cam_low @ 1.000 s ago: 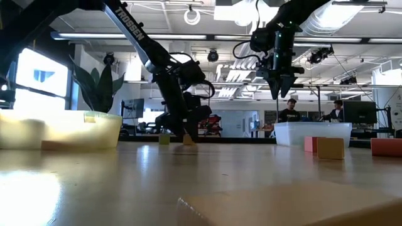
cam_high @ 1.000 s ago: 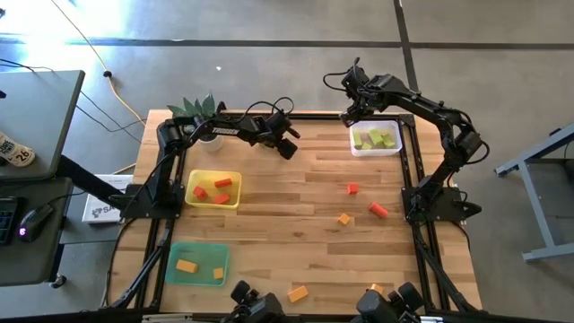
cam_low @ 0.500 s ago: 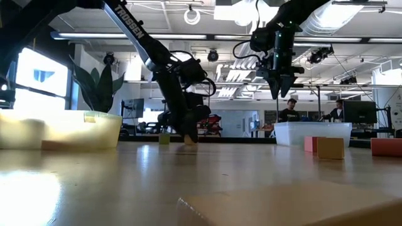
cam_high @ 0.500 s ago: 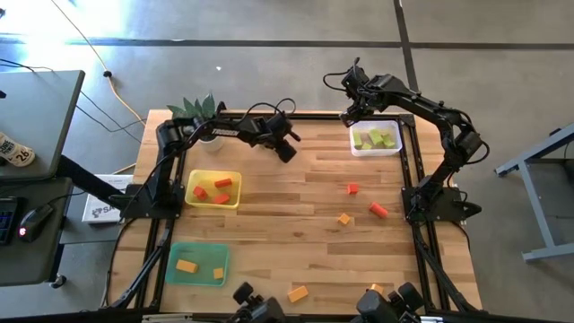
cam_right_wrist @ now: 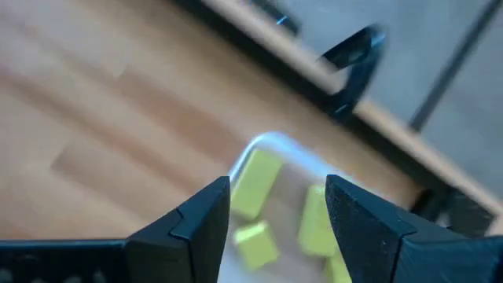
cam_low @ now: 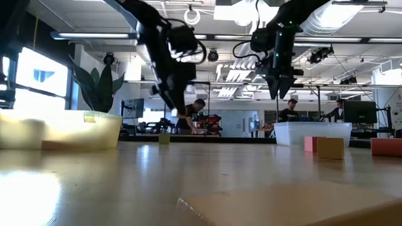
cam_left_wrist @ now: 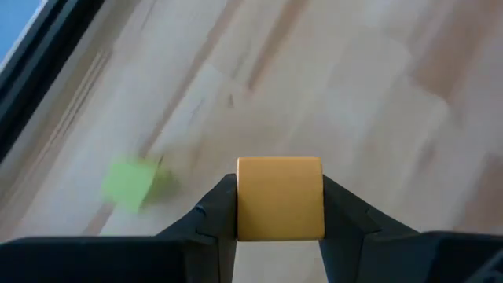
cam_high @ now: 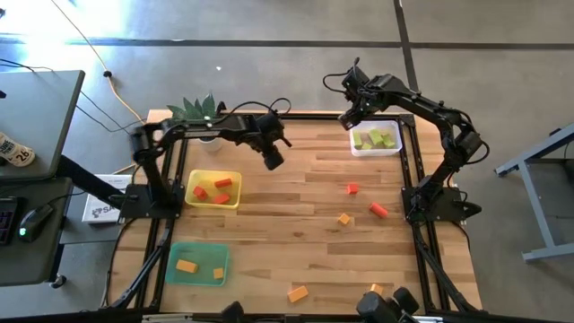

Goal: Sort & place blocks by color
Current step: Put the yellow block into the green bin

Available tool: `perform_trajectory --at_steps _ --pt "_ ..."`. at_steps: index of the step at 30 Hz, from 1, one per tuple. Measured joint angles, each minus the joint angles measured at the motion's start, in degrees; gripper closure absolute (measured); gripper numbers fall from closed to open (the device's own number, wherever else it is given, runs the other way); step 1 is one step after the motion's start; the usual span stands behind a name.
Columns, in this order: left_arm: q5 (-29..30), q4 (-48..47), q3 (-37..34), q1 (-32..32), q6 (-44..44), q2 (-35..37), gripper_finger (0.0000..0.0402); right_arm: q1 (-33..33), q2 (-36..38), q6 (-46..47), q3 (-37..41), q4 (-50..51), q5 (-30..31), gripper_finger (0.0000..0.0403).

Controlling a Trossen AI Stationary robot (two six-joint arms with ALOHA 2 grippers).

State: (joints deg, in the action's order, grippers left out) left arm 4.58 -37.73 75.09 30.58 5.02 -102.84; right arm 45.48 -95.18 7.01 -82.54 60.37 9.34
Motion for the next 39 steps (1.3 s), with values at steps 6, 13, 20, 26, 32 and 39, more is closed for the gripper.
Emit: perform_trajectory --at_steps 6,13,20,26,32,39 --pt "1.44 -11.17 -0.02 -3.26 -3.12 10.21 0.0295 -2.33 0.0 -1.03 0.0 5.82 -7.08 0.0206" --pt "1.02 -23.5 0.0 -7.74 -4.33 20.61 0.0295 -7.57 0.0 3.16 0.0 8.24 -7.8 0.0206" --pt "-1.16 -32.24 -3.3 -16.55 -1.12 28.86 0.0295 -14.63 0.0 9.2 0.0 10.22 -10.91 0.0206" --pt "-2.59 -31.27 -11.56 -25.86 6.22 35.49 0.0295 -22.1 0.0 17.34 0.0 12.46 -11.91 0.0206" --pt "-2.48 -31.0 -19.56 -36.92 15.65 39.78 0.029 -30.06 0.0 26.33 0.0 14.0 -14.22 0.0206" --pt "-2.49 -27.68 -24.43 -50.27 26.36 41.07 0.0291 -39.47 0.0 35.04 0.0 14.33 -14.11 0.0206"
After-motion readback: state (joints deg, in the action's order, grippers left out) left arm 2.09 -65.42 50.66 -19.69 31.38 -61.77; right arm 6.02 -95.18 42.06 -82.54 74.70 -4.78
